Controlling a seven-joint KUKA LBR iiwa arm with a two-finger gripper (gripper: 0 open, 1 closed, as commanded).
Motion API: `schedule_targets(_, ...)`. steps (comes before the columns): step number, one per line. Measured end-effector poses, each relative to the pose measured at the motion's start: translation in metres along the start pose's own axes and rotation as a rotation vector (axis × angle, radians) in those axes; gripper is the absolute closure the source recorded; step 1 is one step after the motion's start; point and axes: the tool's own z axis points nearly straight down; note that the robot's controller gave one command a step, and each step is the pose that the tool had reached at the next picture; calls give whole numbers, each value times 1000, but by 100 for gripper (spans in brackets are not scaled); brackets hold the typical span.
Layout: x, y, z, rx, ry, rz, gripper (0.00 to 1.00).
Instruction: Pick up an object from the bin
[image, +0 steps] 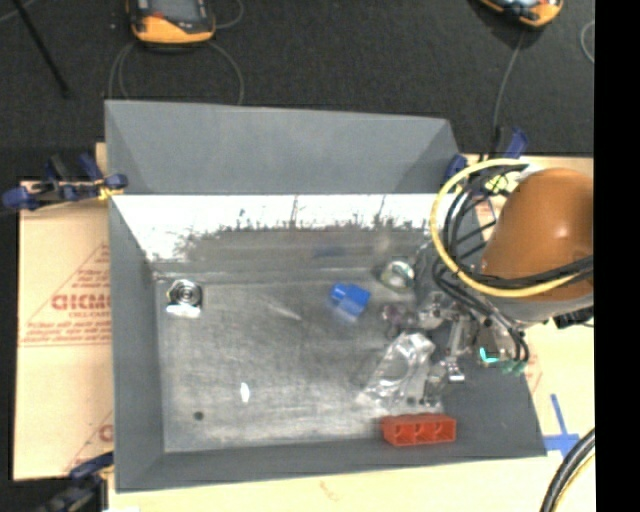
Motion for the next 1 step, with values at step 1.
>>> schedule_targets(1, -23, -22, 113, -1, -13, 166, 0)
